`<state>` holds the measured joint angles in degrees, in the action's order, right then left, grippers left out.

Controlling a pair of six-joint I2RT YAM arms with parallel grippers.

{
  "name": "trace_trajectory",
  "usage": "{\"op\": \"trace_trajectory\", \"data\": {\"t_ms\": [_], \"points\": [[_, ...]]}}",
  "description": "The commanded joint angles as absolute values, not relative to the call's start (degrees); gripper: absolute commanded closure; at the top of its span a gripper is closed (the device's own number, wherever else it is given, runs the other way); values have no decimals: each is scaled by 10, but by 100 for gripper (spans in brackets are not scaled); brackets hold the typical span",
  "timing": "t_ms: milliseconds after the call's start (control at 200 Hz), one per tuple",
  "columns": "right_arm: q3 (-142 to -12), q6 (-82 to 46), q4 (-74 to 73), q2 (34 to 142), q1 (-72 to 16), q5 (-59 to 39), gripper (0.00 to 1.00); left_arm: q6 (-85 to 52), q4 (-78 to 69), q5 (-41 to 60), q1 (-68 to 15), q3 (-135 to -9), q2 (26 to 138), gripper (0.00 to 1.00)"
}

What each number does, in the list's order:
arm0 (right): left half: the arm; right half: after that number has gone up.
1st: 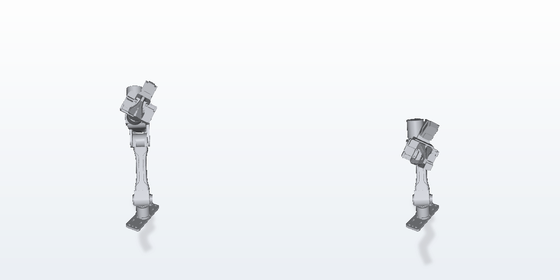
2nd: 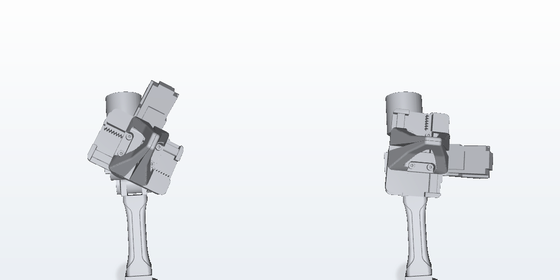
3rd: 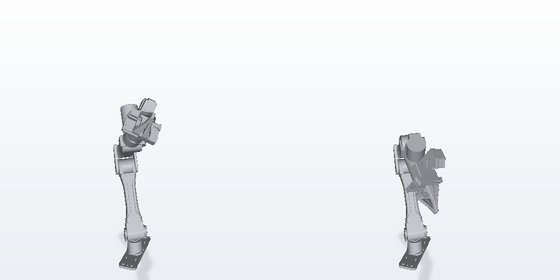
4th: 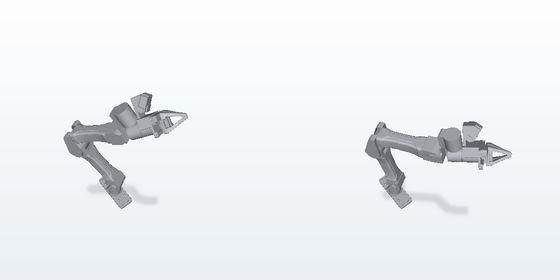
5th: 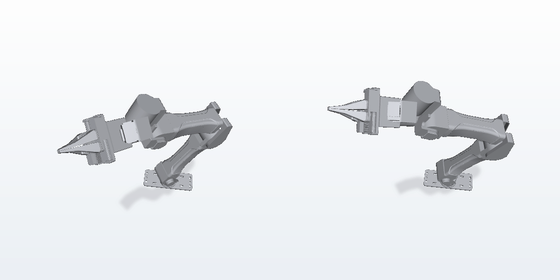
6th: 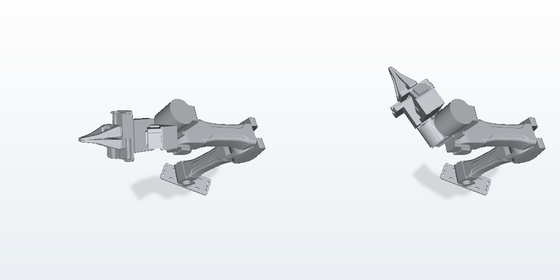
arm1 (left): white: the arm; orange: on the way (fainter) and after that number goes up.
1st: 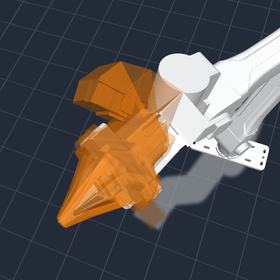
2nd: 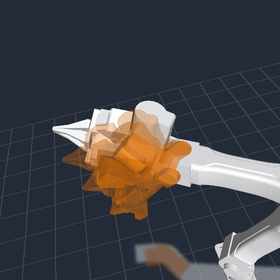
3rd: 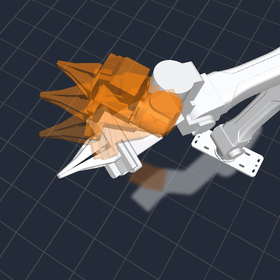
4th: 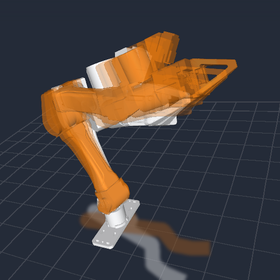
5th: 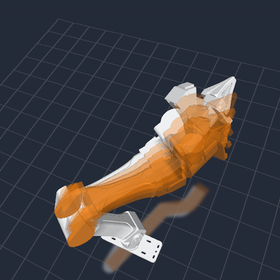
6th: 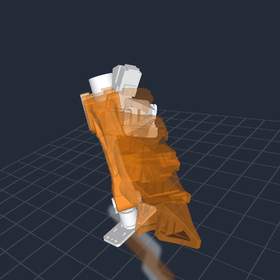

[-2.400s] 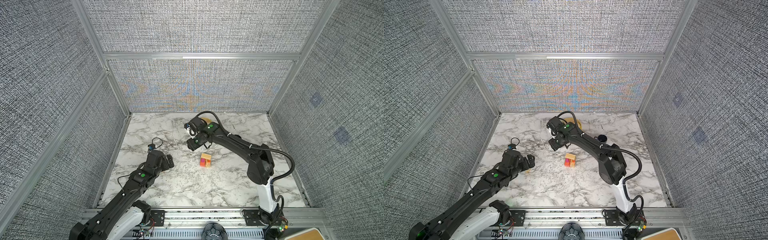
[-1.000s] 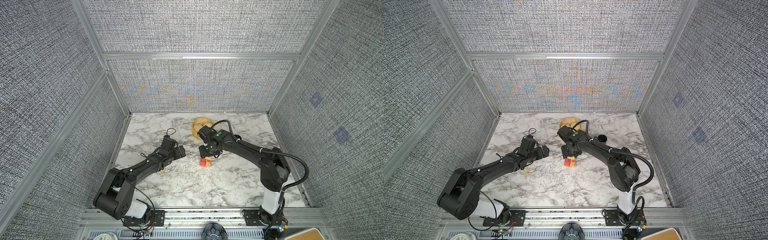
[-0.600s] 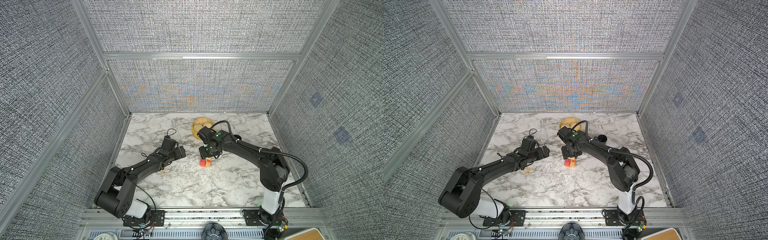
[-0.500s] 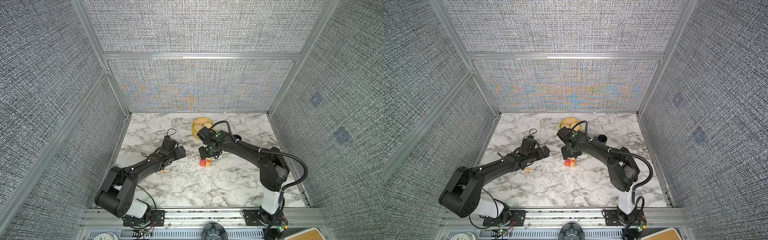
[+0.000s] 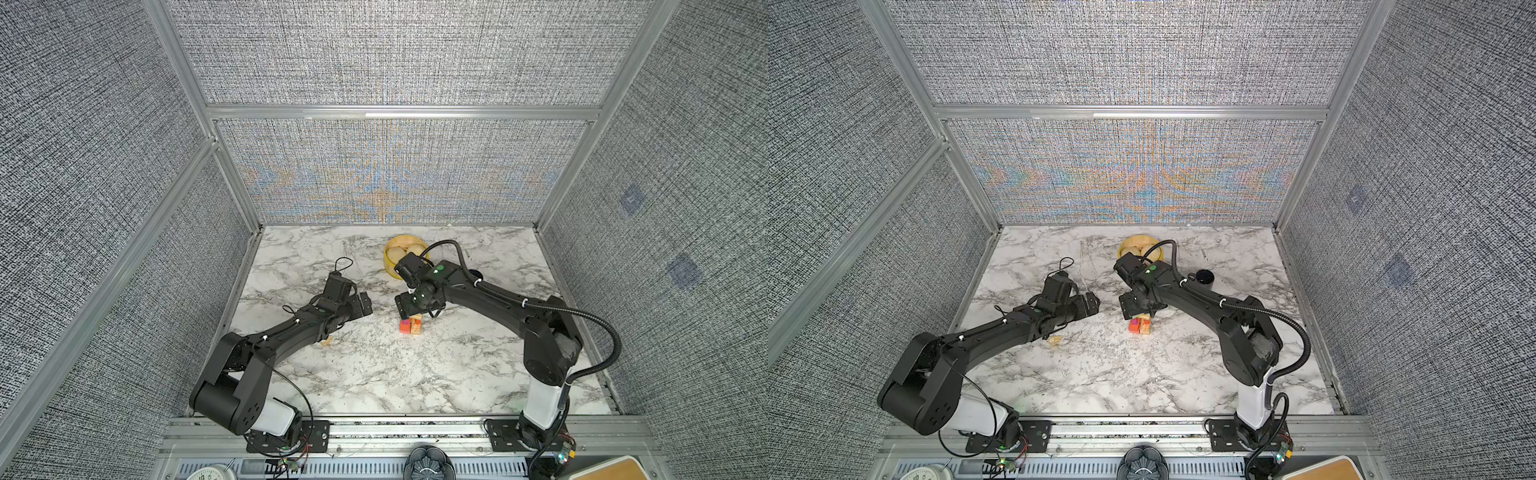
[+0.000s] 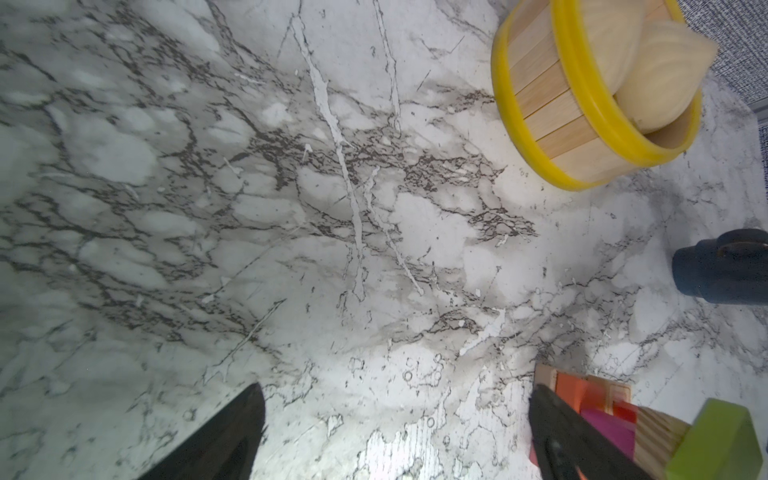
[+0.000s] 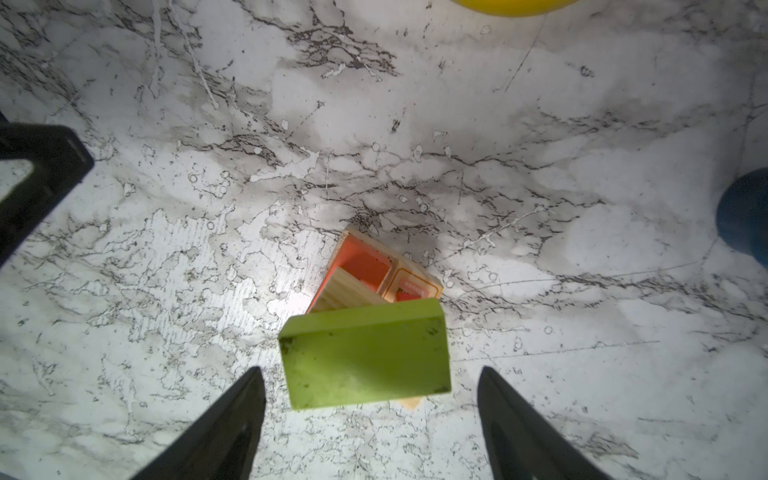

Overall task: Build the wood block tower
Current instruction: 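Open the right gripper to release the green block on the stack, then lower the left gripper onto the wooden triangle block and close while the right gripper withdraws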

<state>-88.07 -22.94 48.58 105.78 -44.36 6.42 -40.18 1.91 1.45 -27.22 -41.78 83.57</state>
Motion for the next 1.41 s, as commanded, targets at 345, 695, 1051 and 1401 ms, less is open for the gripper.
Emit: {"op": "trace_trajectory", "data": {"t_ms": [345,695,1051,1401], "points": [[-873,-180,449,988,-435,82,17,-412,166,-52,-272,-431,786,15],[-897,-142,372,1012,-423,10,17,-458,240,-99,-272,-346,675,30],[-947,-126,342,1067,-421,-49,17,-486,282,-136,-272,-313,640,17],[-972,-112,328,1081,-421,-73,17,-542,209,-115,-266,-307,700,14]]}}
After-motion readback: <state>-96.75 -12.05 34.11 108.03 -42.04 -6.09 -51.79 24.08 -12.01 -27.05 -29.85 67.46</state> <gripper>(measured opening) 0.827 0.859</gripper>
